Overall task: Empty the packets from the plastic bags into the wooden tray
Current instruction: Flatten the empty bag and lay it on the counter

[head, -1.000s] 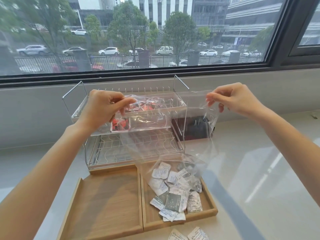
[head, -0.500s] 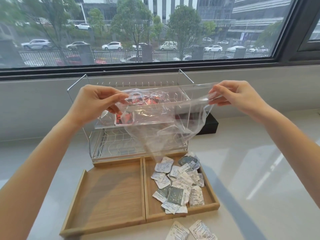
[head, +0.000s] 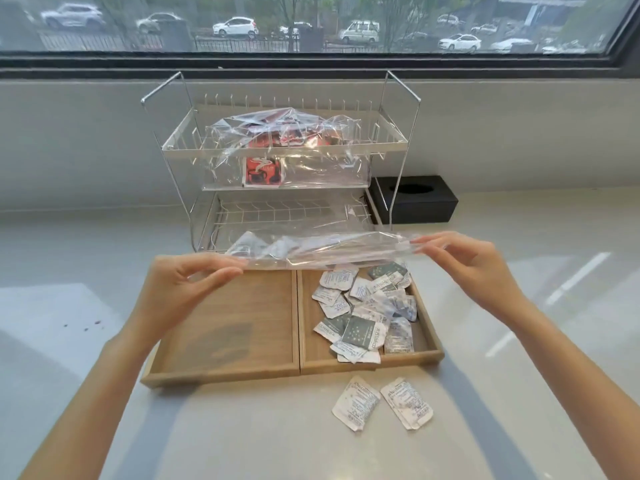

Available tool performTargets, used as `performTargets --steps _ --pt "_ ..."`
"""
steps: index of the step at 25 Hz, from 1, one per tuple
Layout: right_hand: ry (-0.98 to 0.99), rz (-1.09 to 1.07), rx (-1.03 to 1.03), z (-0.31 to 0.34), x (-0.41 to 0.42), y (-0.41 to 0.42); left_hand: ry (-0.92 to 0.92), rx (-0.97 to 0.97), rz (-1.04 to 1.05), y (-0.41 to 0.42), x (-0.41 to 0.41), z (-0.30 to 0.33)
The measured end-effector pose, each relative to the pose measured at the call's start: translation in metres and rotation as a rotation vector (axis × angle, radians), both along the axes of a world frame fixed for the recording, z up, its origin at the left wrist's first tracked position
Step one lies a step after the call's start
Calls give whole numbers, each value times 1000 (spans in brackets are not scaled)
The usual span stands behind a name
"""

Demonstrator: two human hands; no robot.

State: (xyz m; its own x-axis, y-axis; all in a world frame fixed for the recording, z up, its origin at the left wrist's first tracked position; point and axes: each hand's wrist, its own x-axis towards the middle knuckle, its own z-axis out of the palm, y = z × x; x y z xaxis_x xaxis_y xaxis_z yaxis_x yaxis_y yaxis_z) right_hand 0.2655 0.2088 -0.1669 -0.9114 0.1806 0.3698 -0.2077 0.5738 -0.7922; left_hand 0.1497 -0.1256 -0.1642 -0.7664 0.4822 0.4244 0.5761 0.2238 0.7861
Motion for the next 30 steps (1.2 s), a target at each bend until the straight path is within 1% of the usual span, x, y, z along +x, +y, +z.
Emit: performTargets --steps 3,5,7,9,11,15,18,20,25,27,30 --pt "-174 22 -57 -38 10 -6 -161 -100 106 -7 14 -46" --pt "-291 17 -91 -57 16 -10 -245 -107 168 -10 21 -72" --pt "-379 -43 -147 -76 21 -15 -330 -107 240 -11 27 -96" --pt "-399 -83 -160 -92 24 -22 -368 -179 307 -6 32 -112" --pt "-414 -77 -137 -103 25 -30 -404 -254 331 0 35 -119" --pt "-453 -48 -132 -107 21 -42 -533 -261 365 15 30 -124" --pt "-480 -99 -84 -102 14 -39 -436 -326 356 21 28 -123" --pt "-503 -151 -108 -96 2 -34 -396 -341 341 22 27 -122" --pt "-675 -210 -122 -79 -54 -27 -437 -312 302 20 26 -125" --pt "-679 -216 -233 -75 -70 -29 -457 -265 322 18 26 -126" --pt "-595 -277 -406 -74 -75 -27 -426 -180 398 14 30 -123"
